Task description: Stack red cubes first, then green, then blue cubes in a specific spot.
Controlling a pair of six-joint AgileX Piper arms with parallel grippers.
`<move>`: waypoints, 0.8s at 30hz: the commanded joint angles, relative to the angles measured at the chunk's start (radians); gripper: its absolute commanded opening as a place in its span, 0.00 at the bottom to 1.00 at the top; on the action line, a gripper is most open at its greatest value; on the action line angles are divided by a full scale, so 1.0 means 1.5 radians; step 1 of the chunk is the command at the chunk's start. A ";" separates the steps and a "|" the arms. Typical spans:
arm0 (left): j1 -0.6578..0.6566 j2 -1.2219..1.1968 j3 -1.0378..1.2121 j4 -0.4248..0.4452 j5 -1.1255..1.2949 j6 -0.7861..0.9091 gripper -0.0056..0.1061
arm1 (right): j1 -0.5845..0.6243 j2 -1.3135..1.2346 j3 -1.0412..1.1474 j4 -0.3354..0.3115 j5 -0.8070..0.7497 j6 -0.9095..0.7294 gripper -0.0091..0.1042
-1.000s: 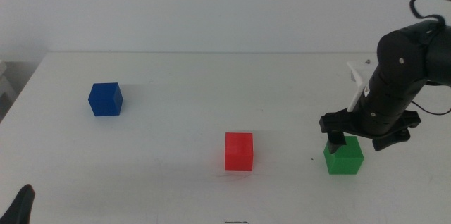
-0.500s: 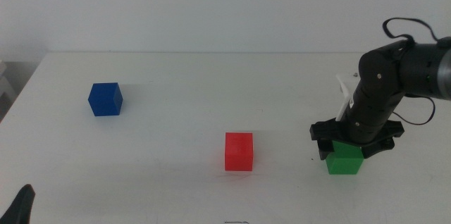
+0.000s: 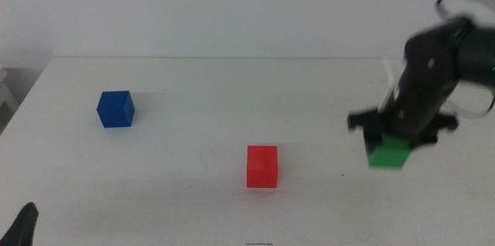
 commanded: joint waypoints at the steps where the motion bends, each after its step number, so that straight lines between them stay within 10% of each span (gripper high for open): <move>1: -0.001 -0.014 -0.002 -0.006 -0.056 -0.004 0.88 | 0.017 -0.065 -0.069 -0.046 0.050 0.032 0.07; 24: -0.001 -0.014 -0.002 -0.006 -0.056 -0.004 0.88 | 0.250 0.117 -0.417 -0.047 0.235 0.154 0.07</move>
